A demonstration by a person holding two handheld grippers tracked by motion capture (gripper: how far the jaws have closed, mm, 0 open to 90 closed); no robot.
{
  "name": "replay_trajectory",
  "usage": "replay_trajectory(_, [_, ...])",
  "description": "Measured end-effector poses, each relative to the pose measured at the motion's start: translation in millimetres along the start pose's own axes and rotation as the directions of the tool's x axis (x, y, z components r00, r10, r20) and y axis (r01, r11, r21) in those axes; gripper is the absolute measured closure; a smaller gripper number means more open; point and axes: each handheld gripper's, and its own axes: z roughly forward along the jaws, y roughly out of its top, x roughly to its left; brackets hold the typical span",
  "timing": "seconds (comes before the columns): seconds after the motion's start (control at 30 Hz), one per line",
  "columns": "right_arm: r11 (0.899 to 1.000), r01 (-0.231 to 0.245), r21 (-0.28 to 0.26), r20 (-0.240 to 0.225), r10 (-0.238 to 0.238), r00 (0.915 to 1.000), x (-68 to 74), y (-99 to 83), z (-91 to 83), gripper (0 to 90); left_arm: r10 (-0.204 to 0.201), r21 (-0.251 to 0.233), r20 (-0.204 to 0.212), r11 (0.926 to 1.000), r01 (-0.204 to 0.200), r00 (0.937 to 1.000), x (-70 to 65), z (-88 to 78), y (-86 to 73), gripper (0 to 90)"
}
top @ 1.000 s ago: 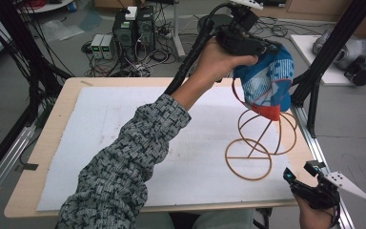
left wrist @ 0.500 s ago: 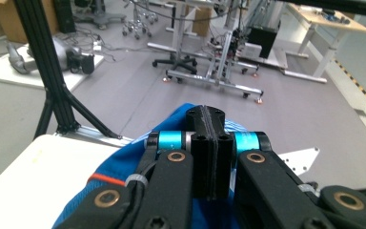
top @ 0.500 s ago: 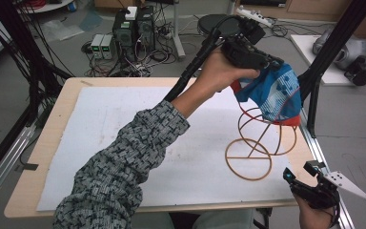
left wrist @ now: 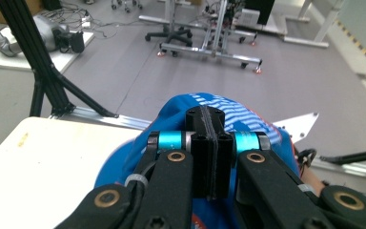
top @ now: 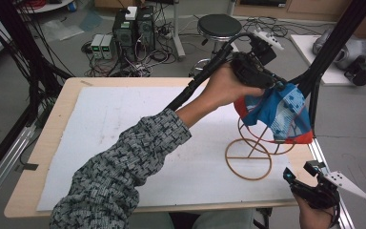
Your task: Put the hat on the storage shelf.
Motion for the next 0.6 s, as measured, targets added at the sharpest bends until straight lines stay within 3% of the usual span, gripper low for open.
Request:
replay_trajectory(0.5, [1.000,-0.002,0.004,0.003,0.002,1.0000,0.1,0.2,-0.2,11.6,0.013,0.044,0.023,0.9989,-0.014,0.9996,-10.2,5.0,-17.1,89.4])
replay_trajectory(0.6, [1.000,-0.004,0.003,0.001,0.004,1.0000,0.1,0.1,0.2,11.5,0.002,0.023,0.018,0.9997,-0.002,0.9998,-10.6,4.0,-22.9,89.4])
